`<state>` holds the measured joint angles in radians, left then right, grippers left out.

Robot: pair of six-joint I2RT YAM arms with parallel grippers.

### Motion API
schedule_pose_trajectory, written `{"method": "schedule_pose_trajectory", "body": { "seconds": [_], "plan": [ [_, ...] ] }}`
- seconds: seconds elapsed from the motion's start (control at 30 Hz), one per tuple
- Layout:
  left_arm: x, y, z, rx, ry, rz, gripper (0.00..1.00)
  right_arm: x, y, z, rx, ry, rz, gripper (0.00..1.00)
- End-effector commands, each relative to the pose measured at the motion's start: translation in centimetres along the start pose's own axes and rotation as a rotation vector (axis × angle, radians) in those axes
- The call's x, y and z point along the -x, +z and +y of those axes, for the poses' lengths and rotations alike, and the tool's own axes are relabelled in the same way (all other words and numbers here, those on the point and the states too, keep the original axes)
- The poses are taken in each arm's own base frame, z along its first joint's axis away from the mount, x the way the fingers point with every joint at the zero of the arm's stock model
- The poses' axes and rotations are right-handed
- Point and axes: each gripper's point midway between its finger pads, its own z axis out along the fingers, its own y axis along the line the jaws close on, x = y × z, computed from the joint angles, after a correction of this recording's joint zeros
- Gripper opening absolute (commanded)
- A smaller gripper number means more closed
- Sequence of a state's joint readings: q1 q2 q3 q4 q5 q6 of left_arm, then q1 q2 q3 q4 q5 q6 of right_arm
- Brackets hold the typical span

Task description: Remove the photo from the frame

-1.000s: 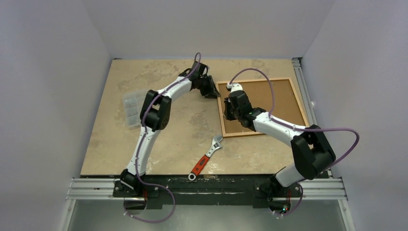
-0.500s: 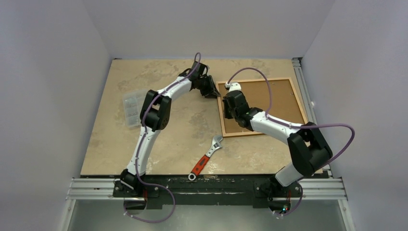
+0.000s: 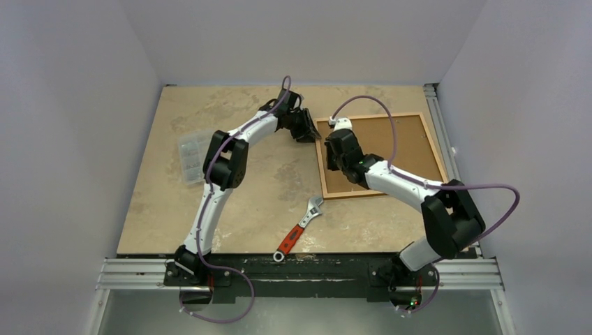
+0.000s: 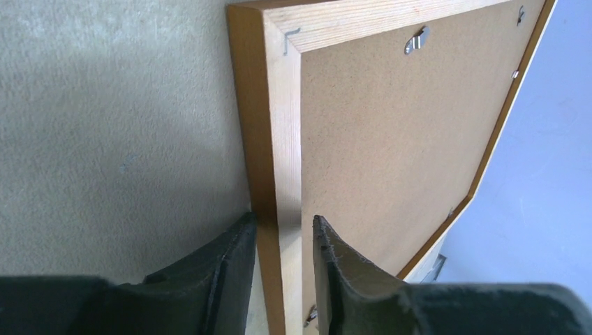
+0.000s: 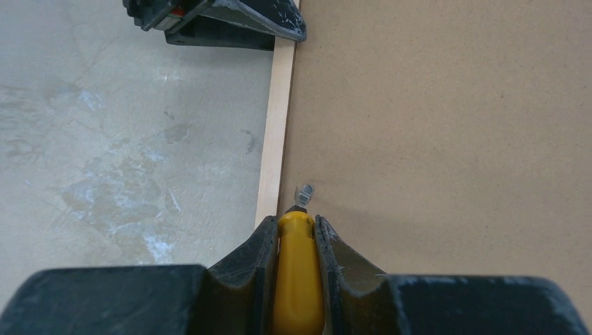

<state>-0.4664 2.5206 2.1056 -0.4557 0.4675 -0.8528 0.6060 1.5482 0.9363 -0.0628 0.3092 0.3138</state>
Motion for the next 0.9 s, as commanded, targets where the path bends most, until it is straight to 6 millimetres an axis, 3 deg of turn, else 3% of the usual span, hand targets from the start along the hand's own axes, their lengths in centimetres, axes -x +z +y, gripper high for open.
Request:
{"method": "schedule_pose_trajectory", "body": {
  "seconds": [0.0,0.07,0.17,0.3,0.37,0.47,0.7,0.87],
  "plan": [
    [1.8,-1.6,-2.6,-0.059,0.053,-0.047,0.41,7.1,-4.3,0.6,0.029,0.058,-0.154,0.00],
    [2.1,-2.5,-3.1,-0.047,0.072,-0.062,0.49,8.1,-5.9,-0.4,-0.005,0.050,-0.171,0.00],
    [1.6,-3.8,-3.8,-0.038,0.092,-0.069,0.60,8.0,-8.1,-2.4,-0.067,0.057,-0.186,0.00],
    [-0.4,-5.1,-4.0,0.028,0.130,-0.077,0.64,5.8,-10.2,-4.2,-0.107,0.106,-0.170,0.00],
    [-1.6,-5.6,-3.8,0.080,0.138,-0.081,0.60,4.3,-10.9,-4.9,-0.115,0.134,-0.154,0.00],
    [-4.2,-6.4,-3.3,0.193,0.161,-0.093,0.49,2.4,-12.0,-5.7,-0.122,0.173,-0.133,0.00],
    [-11.4,-6.5,-2.1,0.365,0.208,-0.086,0.60,0.1,-15.3,-7.3,-0.130,0.253,-0.117,0.00],
    [-15.1,-5.9,-2.1,0.422,0.259,-0.099,0.56,-0.3,-17.1,-7.9,-0.104,0.289,-0.160,0.00]
  ]
}}
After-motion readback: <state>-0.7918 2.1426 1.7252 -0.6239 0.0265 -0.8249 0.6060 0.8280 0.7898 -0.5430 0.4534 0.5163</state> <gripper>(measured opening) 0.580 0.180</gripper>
